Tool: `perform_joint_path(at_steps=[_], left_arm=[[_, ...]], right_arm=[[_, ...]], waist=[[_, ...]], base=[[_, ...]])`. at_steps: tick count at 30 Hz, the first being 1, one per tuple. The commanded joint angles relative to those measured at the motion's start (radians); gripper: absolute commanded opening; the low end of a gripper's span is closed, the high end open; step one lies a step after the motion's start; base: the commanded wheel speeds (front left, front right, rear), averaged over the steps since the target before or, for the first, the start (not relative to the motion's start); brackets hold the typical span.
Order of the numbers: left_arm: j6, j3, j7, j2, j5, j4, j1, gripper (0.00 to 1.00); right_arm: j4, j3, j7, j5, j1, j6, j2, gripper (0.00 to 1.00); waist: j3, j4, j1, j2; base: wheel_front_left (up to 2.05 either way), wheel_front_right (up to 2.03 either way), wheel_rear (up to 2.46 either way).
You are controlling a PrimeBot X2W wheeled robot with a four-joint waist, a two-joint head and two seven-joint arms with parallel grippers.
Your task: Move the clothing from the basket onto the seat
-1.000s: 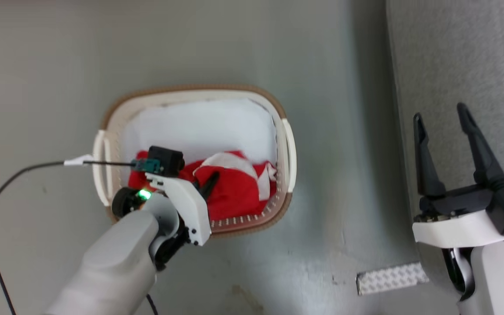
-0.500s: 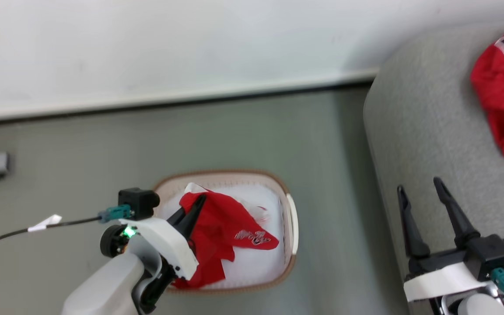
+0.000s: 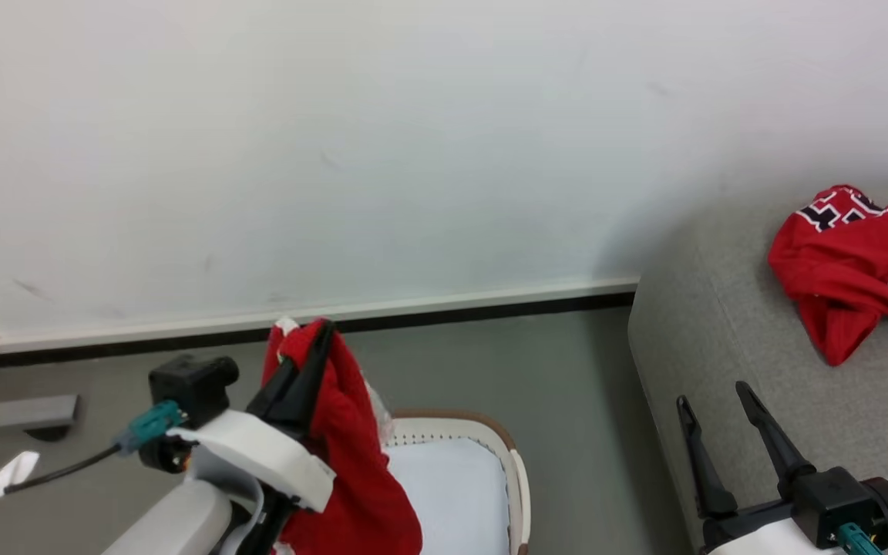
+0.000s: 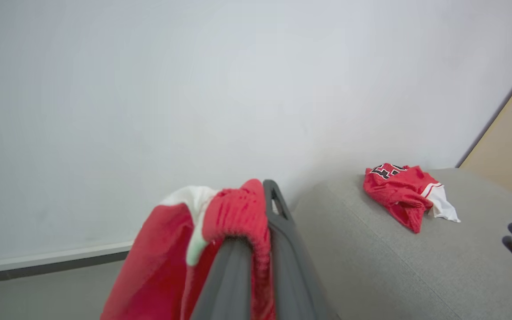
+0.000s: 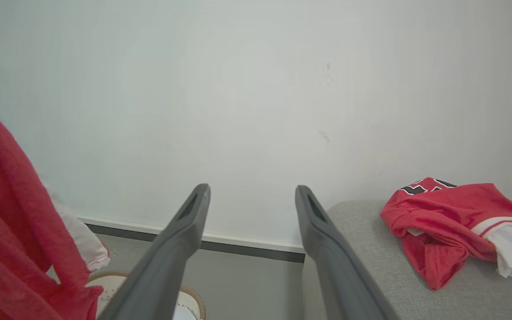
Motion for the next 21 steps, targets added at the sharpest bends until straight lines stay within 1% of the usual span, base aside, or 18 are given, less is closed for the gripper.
perform_joint_path(at_steps=[1, 5, 12, 16, 21], left_arm=[[0.021, 0.026, -0.001, 0.015, 0.029, -0.049, 0.042, 0.0], [0.042, 0.045, -0.001, 0.037, 0.055, -0.117, 0.084, 0.0], [0.06, 0.036, 0.007, 0.054, 0.066, -0.174, 0.112, 0.0], [0.054, 0.023, 0.023, 0.059, 0.072, -0.204, 0.107, 0.0], [0.046, 0.004, 0.046, 0.06, 0.082, -0.243, 0.075, 0.0]], right_arm=[[0.0, 0.001, 0.001, 0.005, 0.018, -0.003, -0.001, 1.0], [-0.003, 0.014, 0.001, 0.005, 0.027, -0.003, -0.001, 1.0], [-0.01, 0.065, 0.001, 0.006, 0.015, -0.003, -0.001, 1.0], [-0.01, 0.149, 0.001, 0.011, -0.013, -0.003, -0.001, 1.0], [-0.017, 0.316, 0.001, 0.053, -0.086, -0.003, -0.031, 1.0]], waist=[[-0.031, 0.005, 0.0004, -0.0002], [-0.039, 0.011, 0.0004, -0.0002], [-0.04, 0.02, 0.0004, -0.0002], [-0.039, 0.019, 0.0004, -0.0002], [-0.041, 0.014, 0.0004, -0.0002]], base=[[0.0, 0.0, 0.0], [0.0, 0.0, 0.0], [0.0, 0.0, 0.0], [0.0, 0.0, 0.0], [0.0, 0.0, 0.0]])
